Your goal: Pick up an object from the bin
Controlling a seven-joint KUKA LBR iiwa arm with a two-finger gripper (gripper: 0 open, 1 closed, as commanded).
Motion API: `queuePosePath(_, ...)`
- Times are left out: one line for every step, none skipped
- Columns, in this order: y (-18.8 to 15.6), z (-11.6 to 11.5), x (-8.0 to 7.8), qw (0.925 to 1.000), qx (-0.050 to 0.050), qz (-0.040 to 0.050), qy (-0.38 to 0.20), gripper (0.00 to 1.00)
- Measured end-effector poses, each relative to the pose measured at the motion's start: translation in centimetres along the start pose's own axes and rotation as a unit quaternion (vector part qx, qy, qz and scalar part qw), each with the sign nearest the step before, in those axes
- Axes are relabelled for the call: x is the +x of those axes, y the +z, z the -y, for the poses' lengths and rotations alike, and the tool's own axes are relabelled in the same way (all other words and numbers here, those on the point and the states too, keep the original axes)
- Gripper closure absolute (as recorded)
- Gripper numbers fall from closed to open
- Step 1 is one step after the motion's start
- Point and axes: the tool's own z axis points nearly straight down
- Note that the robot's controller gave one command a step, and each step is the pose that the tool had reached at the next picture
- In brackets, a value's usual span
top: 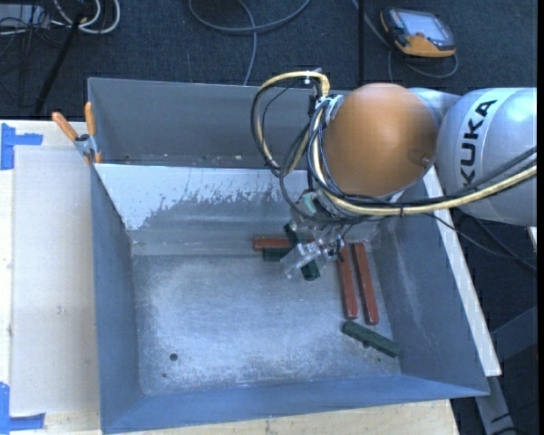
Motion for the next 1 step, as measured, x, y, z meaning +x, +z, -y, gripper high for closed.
queuePosePath(-8.06, -0.97, 1.91, 1.0, 0.002, -0.0015, 0.002, 1.0)
